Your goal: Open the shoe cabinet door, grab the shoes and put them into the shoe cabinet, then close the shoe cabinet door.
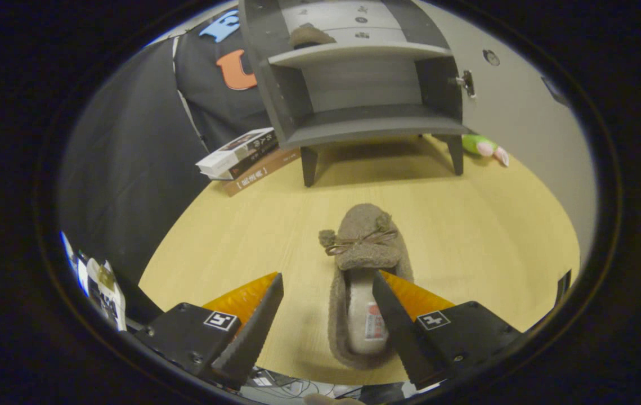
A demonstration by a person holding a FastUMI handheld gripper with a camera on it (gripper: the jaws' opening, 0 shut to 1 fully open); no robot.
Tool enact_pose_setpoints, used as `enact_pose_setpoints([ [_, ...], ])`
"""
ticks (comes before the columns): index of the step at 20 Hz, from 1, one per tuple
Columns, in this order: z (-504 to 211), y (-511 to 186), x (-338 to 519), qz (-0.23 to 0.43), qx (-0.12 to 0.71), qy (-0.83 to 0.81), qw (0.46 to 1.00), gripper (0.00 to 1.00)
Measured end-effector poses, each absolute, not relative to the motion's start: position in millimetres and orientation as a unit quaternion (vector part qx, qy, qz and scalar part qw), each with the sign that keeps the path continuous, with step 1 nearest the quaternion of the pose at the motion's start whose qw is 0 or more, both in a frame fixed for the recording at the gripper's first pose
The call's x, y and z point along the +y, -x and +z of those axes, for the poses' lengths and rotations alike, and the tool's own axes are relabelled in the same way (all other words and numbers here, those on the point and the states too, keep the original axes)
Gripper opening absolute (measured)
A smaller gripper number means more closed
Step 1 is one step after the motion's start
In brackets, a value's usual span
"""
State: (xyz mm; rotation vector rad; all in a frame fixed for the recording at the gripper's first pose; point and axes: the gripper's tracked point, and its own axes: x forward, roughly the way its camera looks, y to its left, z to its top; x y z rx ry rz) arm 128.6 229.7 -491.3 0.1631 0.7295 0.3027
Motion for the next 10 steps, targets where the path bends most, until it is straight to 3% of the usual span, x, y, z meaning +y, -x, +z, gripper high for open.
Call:
enact_pose_setpoints([
  [4, -507, -159, 245, 0.163, 0.364, -0.078, 0.914, 1.00],
  [8, -515, -174, 246, 0.137, 0.369, -0.079, 0.916, 0.98],
  [10, -515, -178, 244, 0.128, 0.371, -0.074, 0.917, 0.93],
])
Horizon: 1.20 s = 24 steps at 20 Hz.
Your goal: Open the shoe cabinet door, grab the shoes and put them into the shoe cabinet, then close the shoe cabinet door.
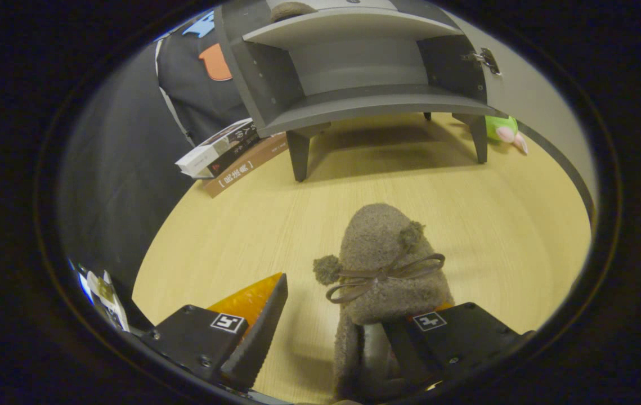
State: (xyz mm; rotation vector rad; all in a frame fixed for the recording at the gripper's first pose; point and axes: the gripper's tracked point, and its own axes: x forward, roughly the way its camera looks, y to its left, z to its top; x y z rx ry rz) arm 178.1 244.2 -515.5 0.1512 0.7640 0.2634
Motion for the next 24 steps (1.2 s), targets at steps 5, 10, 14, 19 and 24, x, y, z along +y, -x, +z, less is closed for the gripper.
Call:
enact_pose_setpoints([
  [5, -525, -185, 222, 0.094, 0.382, -0.050, 0.918, 0.56],
  [10, -521, -183, 224, 0.117, 0.393, -0.037, 0.911, 0.15],
  [14, -497, -180, 218, 0.128, 0.378, -0.015, 0.917, 0.07],
  [19, -430, -168, 216, 0.134, 0.322, 0.004, 0.937, 0.06],
  [24, -352, -161, 206, 0.126, 0.258, 0.020, 0.958, 0.06],
])
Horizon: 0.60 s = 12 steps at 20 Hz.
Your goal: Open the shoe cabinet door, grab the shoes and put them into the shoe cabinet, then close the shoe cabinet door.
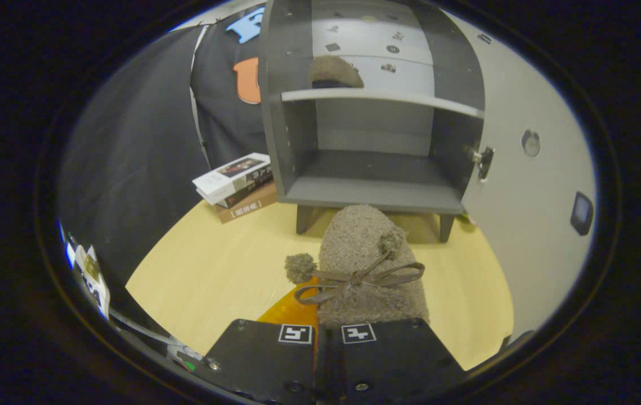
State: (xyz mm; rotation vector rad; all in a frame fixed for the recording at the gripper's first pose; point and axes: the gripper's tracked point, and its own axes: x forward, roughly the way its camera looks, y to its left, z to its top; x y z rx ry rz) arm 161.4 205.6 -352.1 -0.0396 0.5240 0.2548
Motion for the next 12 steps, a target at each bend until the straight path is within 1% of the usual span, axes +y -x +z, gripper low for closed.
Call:
enact_pose_setpoints([
  [7, -228, -156, 191, 0.116, 0.165, 0.014, 0.979, 0.06],
  [12, -163, -164, 184, 0.110, 0.119, 0.031, 0.986, 0.06],
])
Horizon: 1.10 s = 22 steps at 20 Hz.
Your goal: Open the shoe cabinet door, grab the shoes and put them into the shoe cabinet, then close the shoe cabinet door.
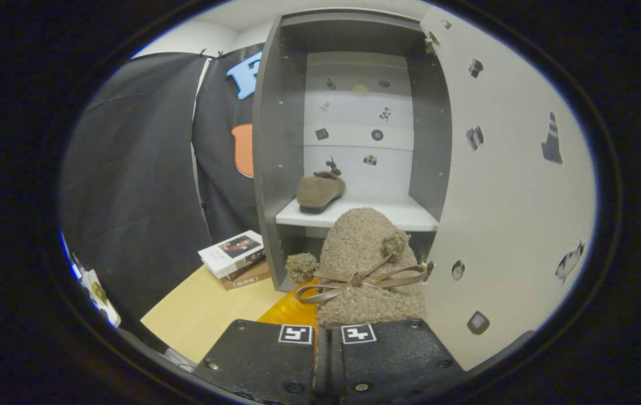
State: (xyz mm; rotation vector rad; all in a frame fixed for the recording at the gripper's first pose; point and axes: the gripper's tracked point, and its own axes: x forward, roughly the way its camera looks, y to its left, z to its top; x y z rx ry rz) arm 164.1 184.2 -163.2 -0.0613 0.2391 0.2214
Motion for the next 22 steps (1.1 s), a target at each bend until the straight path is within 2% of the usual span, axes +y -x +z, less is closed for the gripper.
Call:
enact_pose_setpoints([
  [11, -57, -236, 170, 0.095, 0.052, 0.044, 0.993, 0.06],
  [22, -42, -358, 186, 0.103, 0.050, 0.036, 0.993, 0.06],
])
